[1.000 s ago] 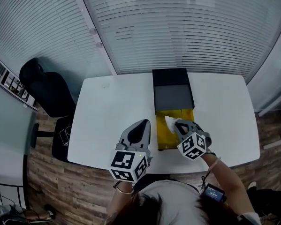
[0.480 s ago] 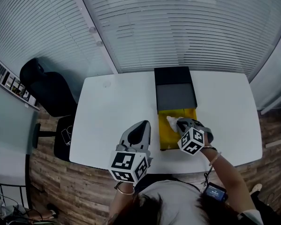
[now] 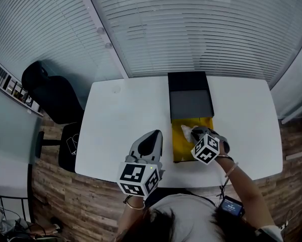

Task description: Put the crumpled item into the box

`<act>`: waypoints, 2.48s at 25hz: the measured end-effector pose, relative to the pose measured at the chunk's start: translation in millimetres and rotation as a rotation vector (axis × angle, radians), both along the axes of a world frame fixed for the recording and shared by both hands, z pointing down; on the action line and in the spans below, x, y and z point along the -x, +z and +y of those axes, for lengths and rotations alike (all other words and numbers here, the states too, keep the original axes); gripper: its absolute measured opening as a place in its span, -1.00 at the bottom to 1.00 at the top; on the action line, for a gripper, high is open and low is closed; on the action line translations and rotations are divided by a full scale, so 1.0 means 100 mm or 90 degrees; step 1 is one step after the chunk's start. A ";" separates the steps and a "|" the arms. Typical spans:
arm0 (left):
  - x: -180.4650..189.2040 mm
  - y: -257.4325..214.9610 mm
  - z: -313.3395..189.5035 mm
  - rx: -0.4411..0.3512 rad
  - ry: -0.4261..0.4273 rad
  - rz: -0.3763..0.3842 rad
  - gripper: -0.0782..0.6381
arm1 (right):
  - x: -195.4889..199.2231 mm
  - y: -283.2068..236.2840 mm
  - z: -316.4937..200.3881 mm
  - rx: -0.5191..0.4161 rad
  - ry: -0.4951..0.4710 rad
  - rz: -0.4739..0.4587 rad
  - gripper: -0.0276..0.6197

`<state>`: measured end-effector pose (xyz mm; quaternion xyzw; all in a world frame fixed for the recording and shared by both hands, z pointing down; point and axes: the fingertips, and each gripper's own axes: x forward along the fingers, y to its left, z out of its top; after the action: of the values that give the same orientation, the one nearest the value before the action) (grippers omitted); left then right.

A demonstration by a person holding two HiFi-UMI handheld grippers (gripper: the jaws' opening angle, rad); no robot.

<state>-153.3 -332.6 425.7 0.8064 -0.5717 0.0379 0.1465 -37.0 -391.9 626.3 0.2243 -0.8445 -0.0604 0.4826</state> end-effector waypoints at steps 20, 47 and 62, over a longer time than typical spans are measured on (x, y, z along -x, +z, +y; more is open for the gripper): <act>-0.10 0.01 0.06 0.000 0.018 -0.006 -0.73 | 0.04 -0.31 -0.01 0.003 0.053 -0.092 -0.63; -0.24 -0.08 0.25 -0.018 0.026 -0.006 -0.73 | -0.16 -1.22 0.25 -0.057 0.247 -0.367 -0.76; -0.38 -0.16 0.41 -0.030 0.035 -0.005 -0.73 | -0.43 -1.85 0.56 -0.104 0.276 -0.465 -0.83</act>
<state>-115.7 -292.0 409.8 0.8250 -0.5505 0.0319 0.1238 6.3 -335.5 441.7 0.4407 -0.8856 0.0594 0.1342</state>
